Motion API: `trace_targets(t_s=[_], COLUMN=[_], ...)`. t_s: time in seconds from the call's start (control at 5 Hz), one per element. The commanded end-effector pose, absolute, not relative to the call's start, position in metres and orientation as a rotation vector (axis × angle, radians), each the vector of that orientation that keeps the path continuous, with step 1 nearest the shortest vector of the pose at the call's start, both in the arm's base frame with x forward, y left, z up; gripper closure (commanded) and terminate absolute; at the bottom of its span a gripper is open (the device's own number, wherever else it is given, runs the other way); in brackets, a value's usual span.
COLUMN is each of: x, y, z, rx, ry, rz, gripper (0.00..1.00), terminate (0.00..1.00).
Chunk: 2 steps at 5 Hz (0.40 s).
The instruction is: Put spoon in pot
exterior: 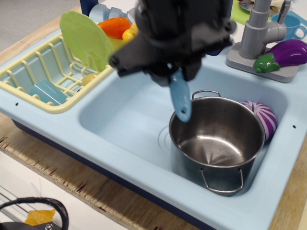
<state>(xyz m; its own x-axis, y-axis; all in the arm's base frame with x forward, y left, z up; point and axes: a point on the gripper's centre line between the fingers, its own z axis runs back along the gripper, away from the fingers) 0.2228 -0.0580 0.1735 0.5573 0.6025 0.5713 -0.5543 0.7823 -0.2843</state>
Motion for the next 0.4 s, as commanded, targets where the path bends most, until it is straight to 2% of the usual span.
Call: trace_targets(t_s=[0.0,0.2], x=[0.2344,0.2381], y=[-0.0857,-0.0953], z=[0.1612,0.1581], rx=[-0.117,-0.159], ry=[-0.773,-0.831], rz=[0.583,0.515], gripper=[1.00,1.00], terminate=[0.00,1.00])
